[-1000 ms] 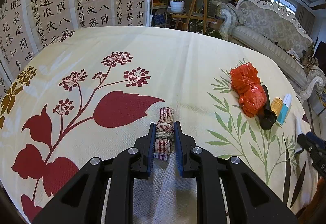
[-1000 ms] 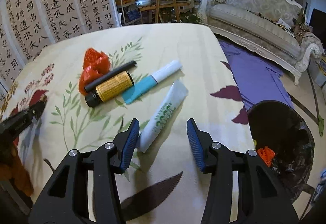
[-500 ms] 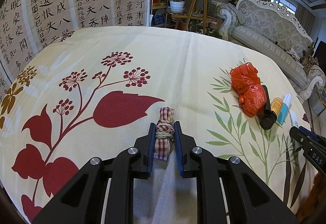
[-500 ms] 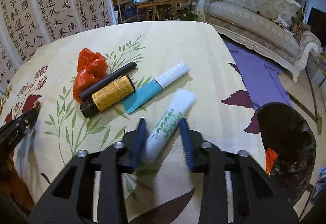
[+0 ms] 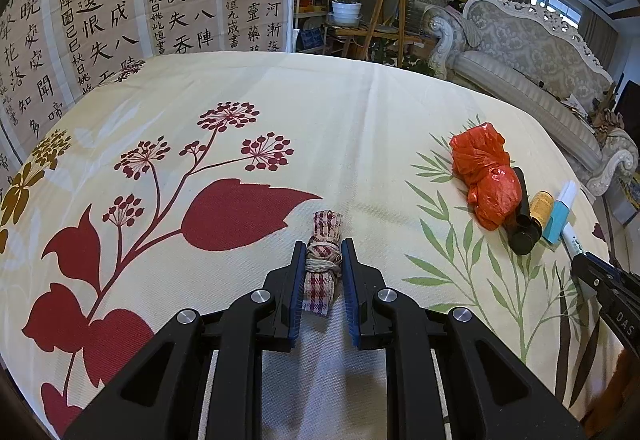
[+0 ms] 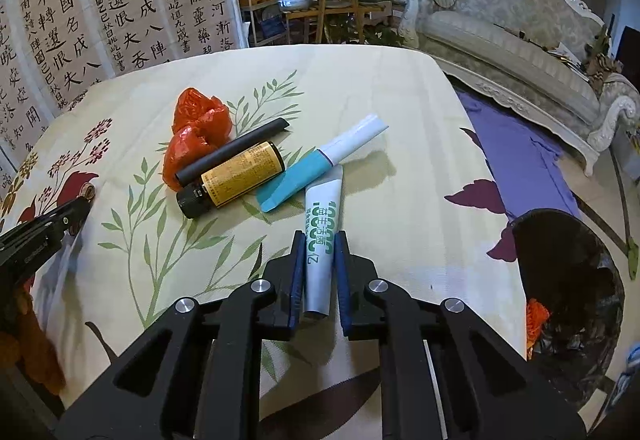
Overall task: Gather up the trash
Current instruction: 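Hold the toothpaste tube in the right tool and the twine bundle in the left, then carry the twine bundle and toothpaste tube over the black bin and open both tools, then return to the table and grasp the blue-and-white marker with the right tool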
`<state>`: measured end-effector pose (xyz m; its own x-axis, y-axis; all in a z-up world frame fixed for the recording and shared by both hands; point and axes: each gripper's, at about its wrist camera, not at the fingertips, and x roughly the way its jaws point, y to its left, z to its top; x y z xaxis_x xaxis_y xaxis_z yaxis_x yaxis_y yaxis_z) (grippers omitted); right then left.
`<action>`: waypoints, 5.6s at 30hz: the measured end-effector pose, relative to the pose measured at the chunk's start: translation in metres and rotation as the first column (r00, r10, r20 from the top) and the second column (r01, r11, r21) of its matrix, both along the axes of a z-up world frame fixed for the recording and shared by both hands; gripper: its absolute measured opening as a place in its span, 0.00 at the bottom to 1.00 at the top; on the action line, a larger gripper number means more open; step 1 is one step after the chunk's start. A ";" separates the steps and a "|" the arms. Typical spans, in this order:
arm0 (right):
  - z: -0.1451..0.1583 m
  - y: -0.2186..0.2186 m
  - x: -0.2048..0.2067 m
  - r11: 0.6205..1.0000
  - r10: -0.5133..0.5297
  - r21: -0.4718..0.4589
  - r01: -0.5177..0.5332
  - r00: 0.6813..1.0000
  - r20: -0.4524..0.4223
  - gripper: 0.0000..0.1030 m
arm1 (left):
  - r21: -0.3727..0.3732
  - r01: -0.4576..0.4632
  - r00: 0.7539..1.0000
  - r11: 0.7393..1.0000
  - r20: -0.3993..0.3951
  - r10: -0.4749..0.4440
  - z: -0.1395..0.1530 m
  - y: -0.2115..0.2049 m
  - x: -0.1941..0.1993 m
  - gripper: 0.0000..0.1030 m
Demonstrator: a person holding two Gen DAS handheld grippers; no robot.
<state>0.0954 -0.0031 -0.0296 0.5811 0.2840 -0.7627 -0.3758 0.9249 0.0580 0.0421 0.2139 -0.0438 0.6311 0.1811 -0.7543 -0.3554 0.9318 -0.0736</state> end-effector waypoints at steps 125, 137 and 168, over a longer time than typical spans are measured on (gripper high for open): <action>-0.011 -0.270 -0.003 0.882 -0.463 0.124 0.455 0.885 0.047 0.29 | 0.094 0.588 0.805 0.804 0.036 -0.593 0.014 -0.333 0.056 0.36; -0.011 -0.275 -0.009 0.868 -0.491 0.119 0.483 0.870 0.052 0.36 | 0.080 0.577 0.812 0.813 0.053 -0.582 0.014 -0.331 0.055 0.65; 0.008 -0.111 0.007 0.972 -0.210 0.120 0.203 0.977 0.045 0.50 | 0.128 0.211 0.975 0.969 0.042 -0.217 0.021 -0.132 0.009 0.74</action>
